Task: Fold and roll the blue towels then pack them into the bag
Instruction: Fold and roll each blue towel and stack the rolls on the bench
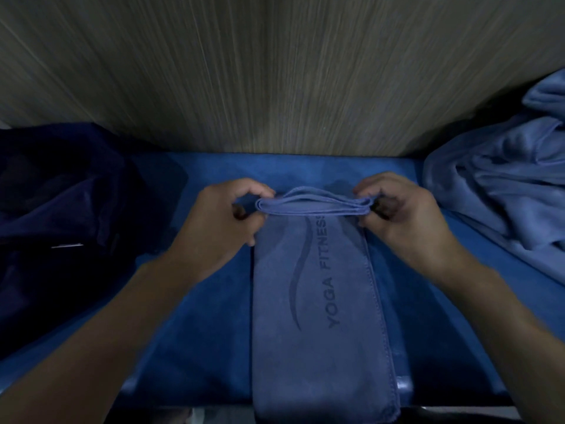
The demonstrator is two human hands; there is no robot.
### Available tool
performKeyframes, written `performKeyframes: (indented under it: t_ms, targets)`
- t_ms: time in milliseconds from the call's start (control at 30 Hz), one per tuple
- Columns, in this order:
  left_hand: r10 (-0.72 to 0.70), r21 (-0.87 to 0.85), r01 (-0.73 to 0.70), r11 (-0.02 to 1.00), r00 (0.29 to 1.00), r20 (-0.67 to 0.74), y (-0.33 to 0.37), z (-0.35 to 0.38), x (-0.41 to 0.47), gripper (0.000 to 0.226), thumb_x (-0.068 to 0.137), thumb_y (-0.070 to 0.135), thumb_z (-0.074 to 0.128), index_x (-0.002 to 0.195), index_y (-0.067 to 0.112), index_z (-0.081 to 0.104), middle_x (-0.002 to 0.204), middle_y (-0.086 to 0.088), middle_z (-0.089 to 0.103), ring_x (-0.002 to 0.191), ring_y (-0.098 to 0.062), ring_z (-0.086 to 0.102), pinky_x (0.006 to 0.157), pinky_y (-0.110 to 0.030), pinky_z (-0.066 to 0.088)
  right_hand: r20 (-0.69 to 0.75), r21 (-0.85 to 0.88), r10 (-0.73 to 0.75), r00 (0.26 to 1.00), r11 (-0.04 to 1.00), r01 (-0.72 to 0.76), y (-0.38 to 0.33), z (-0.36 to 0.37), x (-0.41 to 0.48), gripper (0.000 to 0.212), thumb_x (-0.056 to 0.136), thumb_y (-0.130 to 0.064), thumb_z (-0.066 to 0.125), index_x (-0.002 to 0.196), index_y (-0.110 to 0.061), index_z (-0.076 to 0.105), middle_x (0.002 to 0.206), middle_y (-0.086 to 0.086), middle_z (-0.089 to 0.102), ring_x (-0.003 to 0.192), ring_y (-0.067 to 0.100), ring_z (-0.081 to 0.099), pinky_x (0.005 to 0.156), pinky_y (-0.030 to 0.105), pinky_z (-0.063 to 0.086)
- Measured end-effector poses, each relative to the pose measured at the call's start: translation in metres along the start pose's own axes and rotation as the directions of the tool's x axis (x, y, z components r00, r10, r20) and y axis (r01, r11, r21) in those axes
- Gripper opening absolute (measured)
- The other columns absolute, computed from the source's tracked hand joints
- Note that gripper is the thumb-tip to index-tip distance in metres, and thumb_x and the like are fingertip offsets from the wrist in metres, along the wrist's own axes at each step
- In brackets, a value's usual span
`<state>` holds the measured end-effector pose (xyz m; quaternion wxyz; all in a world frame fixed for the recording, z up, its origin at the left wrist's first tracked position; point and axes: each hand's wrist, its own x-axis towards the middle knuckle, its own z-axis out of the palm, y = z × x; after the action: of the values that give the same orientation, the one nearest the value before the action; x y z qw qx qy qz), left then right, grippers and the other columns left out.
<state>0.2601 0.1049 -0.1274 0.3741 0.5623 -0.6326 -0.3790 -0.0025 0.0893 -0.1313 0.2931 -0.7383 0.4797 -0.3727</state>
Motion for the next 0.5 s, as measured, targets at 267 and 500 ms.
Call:
performKeyframes:
  t_ms: [267, 500]
  targets:
    - [0.191, 0.324, -0.231, 0.917, 0.970, 0.150, -0.019, -0.005, -0.012, 0.026, 0.081, -0.003, 0.068, 0.088, 0.021, 0.068, 0.118, 0.023, 0.065, 0.092, 0.017, 0.056, 0.074, -0.007, 0.039, 0.132, -0.406, -0.096, 0.987, 0.903, 0.142, 0.010, -0.001, -0.018, 0.031, 0.079, 0.000, 0.067, 0.084, -0.029, 0.057, 0.115, -0.015, 0.055, 0.076, 0.004, 0.050, 0.060, 0.041, 0.051]
    - [0.189, 0.490, -0.260, 0.832, 0.963, 0.191, -0.014, -0.011, -0.009, 0.020, 0.084, 0.011, 0.069, 0.091, 0.029, 0.068, 0.122, 0.032, 0.059, 0.077, 0.017, 0.054, 0.066, -0.022, 0.047, 0.190, -0.420, -0.089, 0.978, 0.893, 0.163, 0.011, -0.004, -0.017, 0.023, 0.083, -0.004, 0.065, 0.088, -0.026, 0.062, 0.118, -0.013, 0.054, 0.084, 0.017, 0.061, 0.064, 0.042, 0.052]
